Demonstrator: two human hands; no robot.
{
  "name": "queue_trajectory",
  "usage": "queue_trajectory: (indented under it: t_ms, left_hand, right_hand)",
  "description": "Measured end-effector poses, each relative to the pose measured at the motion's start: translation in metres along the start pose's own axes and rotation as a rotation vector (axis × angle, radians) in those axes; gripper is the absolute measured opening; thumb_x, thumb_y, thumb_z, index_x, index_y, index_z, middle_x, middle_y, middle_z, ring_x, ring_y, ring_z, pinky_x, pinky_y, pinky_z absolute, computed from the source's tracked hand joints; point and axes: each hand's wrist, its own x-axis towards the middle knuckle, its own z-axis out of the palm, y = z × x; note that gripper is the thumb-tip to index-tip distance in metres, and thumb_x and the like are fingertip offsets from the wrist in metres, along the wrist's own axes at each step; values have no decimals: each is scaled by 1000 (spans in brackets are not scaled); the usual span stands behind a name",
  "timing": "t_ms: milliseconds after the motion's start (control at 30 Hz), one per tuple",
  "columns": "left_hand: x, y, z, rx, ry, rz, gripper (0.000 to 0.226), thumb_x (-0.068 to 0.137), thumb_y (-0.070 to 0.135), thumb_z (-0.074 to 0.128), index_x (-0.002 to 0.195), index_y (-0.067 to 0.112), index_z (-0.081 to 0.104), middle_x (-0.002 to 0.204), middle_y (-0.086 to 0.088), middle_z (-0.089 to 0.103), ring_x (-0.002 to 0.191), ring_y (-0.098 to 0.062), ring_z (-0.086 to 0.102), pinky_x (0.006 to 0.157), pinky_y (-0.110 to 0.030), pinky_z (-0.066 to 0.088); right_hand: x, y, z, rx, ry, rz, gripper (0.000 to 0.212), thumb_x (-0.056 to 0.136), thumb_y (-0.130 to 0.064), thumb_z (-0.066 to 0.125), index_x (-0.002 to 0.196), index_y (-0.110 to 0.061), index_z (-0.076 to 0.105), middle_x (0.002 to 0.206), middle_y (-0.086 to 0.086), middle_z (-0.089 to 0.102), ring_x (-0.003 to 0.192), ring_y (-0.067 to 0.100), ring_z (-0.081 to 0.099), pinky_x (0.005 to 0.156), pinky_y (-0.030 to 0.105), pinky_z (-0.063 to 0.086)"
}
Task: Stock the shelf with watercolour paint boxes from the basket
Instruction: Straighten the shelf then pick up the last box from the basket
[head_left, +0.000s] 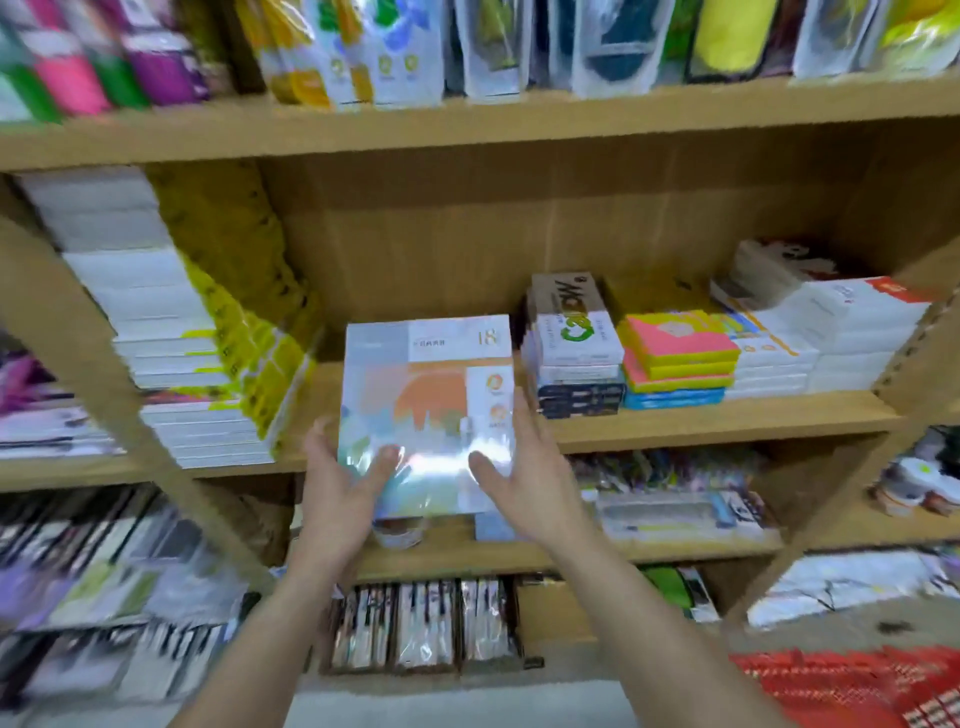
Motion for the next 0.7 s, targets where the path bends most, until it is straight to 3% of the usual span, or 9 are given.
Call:
queue_trajectory:
  t_ms: [33,100,167,233,367,500,700]
  left_hand:
    - [13,-5,-5,75,-38,44,75,81,32,85,138,17,39,133,-7,61,121,-28,62,105,-52,49]
    - [40,-13,-12,274,-160,117,101,71,49,87,150,17,33,140,-9,57,130,-31,55,108,-54,45]
    - [66,-20,-14,554,-269,110,131,58,80,68,161,17,16,153,-13,46,140,-38,42,113,-55,36]
    - [93,-31,-13,789,-344,88,144,49,94,51,163,18,6,161,-14,35,145,-41,33,115,-55,30]
    - [135,-56,-11,944,-394,189,132,57,99,41,162,24,13,167,-6,30,146,-37,26,114,-53,25]
    - [154,-59,-6,981,-429,157,122,64,98,36,162,31,7,172,-3,13,152,-36,12,119,-53,19]
    - [157,-25,2,984,-474,42,95,89,72,52,163,33,7,173,-5,-3,156,-41,-2,123,-54,17]
  right_hand:
    - [17,-7,10,-37,-18,4,88,103,-47,53,167,-22,-1,165,8,33,138,33,49,95,42,51]
    - [51,-14,29,-117,-41,0,76,107,-39,49,167,-17,8,159,14,42,141,37,46,106,44,43]
    - [79,-14,45,-222,-49,43,67,108,-36,45,166,-17,19,153,17,50,138,40,46,113,46,36]
    - [101,-9,61,-309,-50,104,62,108,-37,41,165,-20,25,147,19,56,131,42,47,109,46,36]
    - [129,3,86,-407,-17,172,53,108,-36,35,160,-25,38,147,15,59,124,40,48,106,43,37]
    - [149,4,92,-407,-13,195,52,108,-35,34,159,-28,40,155,10,52,128,38,45,108,44,37]
    - [163,-10,78,-359,-159,256,59,105,-43,39,161,-24,35,162,13,43,144,38,34,118,46,33]
